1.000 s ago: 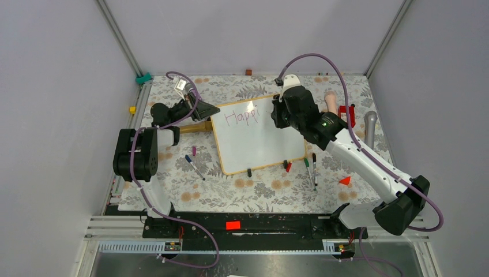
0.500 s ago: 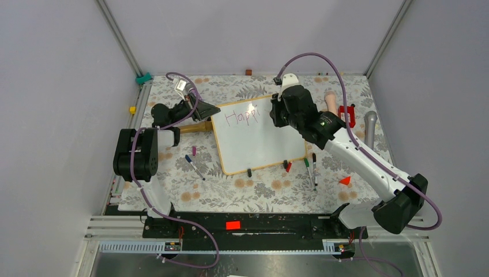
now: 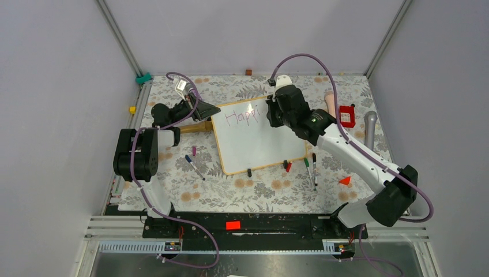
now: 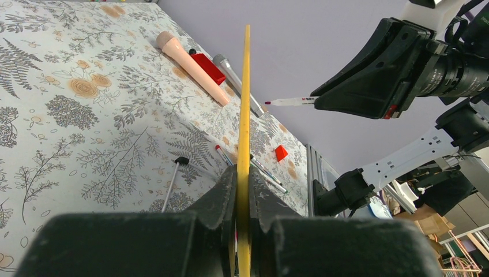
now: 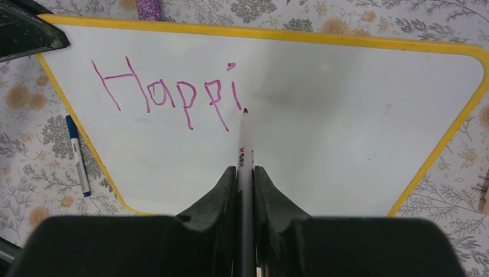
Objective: Write a sentence on the whiteboard
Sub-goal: Write a sentence with the whiteboard marker.
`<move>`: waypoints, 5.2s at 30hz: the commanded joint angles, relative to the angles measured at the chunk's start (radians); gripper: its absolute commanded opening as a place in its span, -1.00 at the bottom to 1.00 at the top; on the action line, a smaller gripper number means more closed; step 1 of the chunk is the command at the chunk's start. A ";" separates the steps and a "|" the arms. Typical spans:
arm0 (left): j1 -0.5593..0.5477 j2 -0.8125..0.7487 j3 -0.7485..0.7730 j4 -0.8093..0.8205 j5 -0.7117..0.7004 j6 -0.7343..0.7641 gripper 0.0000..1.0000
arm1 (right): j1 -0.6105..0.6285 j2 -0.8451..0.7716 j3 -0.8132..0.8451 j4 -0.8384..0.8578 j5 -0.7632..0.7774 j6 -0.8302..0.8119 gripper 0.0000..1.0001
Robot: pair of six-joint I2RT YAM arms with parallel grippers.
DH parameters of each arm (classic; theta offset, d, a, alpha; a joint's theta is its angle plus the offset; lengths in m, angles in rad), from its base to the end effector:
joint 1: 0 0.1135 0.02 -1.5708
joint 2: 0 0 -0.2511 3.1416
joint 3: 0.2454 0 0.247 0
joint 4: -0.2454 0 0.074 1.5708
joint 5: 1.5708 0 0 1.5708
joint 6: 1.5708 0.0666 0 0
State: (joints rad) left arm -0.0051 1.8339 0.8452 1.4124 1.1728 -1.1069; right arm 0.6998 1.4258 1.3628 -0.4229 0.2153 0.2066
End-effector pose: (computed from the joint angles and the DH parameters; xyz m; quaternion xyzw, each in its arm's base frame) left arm 0.3578 -0.0632 0.2298 0.1595 0.6284 -0.6243 0.4358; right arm 0.2766 0.2143 0.3418 -0.1541 0.8393 0.1420 0.5017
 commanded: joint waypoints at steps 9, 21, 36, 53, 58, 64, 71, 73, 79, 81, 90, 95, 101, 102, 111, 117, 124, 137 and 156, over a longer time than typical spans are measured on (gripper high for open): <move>-0.026 0.010 0.035 0.059 0.081 0.024 -1.00 | -0.005 0.060 0.108 0.044 0.045 -0.005 -1.00; -0.026 0.013 0.037 0.059 0.081 0.021 -1.00 | -0.005 0.055 0.088 0.029 0.099 -0.020 -1.00; -0.026 0.008 0.031 0.058 0.085 0.036 -1.00 | -0.005 0.090 0.079 0.027 0.093 0.005 -1.00; -0.026 0.011 0.040 0.058 0.080 0.038 -1.00 | -0.005 0.053 0.000 -0.006 0.064 0.022 -1.00; -0.026 0.011 0.039 0.059 0.080 0.039 -1.00 | -0.006 0.048 -0.009 -0.006 0.057 0.026 -1.00; -0.026 0.009 0.040 0.059 0.083 0.039 -1.00 | -0.006 0.071 0.035 -0.007 0.072 0.011 -1.00; -0.026 0.004 0.039 0.059 0.082 0.038 -1.00 | -0.005 0.111 0.103 -0.009 0.083 -0.017 -1.00; -0.026 0.004 0.037 0.059 0.082 0.038 -1.00 | -0.005 0.119 0.117 -0.010 0.085 -0.021 -1.00; -0.026 0.005 0.040 0.059 0.082 0.036 -1.00 | -0.005 0.129 0.135 -0.012 0.105 -0.028 -1.00; -0.026 0.007 0.041 0.059 0.083 0.036 -1.00 | -0.006 0.130 0.139 -0.018 0.117 -0.032 -1.00; -0.026 0.007 0.043 0.058 0.084 0.036 -1.00 | -0.014 0.125 0.135 -0.038 0.151 -0.032 -1.00; -0.026 0.007 0.042 0.059 0.085 0.037 -1.00 | -0.014 0.114 0.116 -0.037 0.152 -0.027 -1.00; -0.026 0.007 0.042 0.058 0.083 0.037 -1.00 | -0.013 0.097 0.088 -0.038 0.154 -0.019 -1.00; -0.026 0.008 0.041 0.059 0.083 0.038 -1.00 | -0.014 0.093 0.082 -0.038 0.154 -0.017 -1.00; -0.026 0.006 0.045 0.059 0.083 0.039 -1.00 | -0.013 0.072 0.041 -0.052 0.120 0.020 -1.00; -0.026 0.004 0.045 0.059 0.083 0.038 -1.00 | -0.013 0.068 0.035 -0.067 0.105 0.031 -1.00; -0.026 0.003 0.043 0.059 0.083 0.039 -1.00 | -0.015 0.044 0.058 -0.073 0.096 0.017 -1.00; -0.026 0.004 0.045 0.059 0.082 0.038 -1.00 | -0.044 0.014 0.091 -0.061 0.091 -0.010 -1.00; -0.024 -0.005 0.047 0.058 0.085 0.034 -1.00 | -0.054 0.083 0.145 -0.063 0.062 -0.017 -1.00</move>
State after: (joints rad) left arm -0.0124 1.8412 0.8639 1.4048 1.1847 -1.1027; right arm 0.6533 1.5066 1.4689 -0.4892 0.2928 0.1982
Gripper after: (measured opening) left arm 0.059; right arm 0.175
